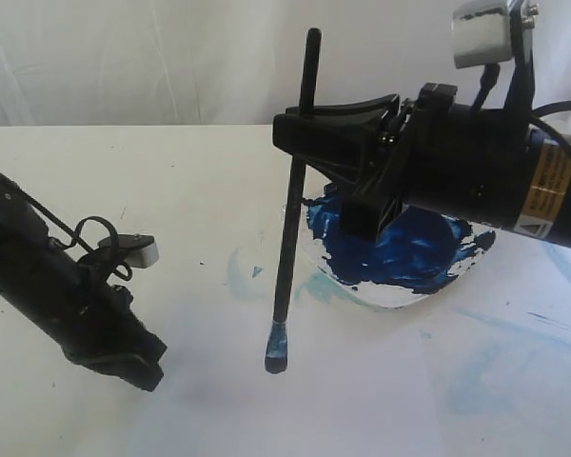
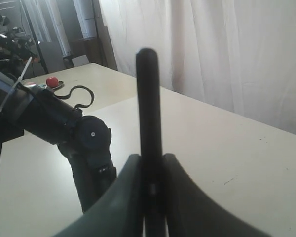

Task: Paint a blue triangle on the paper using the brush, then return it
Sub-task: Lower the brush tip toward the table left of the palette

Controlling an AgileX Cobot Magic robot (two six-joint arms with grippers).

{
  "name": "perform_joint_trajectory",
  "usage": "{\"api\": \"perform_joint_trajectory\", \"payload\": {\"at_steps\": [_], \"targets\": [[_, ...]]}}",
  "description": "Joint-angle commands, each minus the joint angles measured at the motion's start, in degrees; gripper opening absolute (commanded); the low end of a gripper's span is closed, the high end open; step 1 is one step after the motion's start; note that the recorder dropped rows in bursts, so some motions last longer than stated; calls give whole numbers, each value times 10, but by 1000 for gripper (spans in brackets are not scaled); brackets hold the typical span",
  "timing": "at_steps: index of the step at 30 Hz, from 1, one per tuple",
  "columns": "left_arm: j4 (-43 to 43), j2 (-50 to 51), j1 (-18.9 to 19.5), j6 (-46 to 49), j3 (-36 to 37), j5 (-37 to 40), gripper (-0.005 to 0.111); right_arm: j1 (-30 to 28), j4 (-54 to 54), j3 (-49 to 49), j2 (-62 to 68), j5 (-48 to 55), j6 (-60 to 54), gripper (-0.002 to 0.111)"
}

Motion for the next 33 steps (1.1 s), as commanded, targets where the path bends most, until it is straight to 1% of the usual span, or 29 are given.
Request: {"api": "perform_joint_trajectory", "payload": {"at_steps": [1, 6, 16, 19, 25, 33], "targets": [[-30, 0, -3, 22, -2, 10, 0, 2, 26, 3, -2, -3, -4, 0], [-47, 10, -3, 53, -1, 9, 0, 2, 27, 3, 2, -10, -3, 0], [-48, 15, -3, 59, -1, 9, 0, 2, 47, 3, 97, -122, -8, 0], [-48, 16, -3, 59, -1, 8, 0, 2, 47, 1, 120, -134, -17, 0], [-48, 16, -3, 59, -1, -5, 0, 2, 55, 1, 135, -157, -86, 0], [-48, 17, -3, 57, -1, -19, 0, 3, 112, 1, 135, -147, -78, 0]]}}
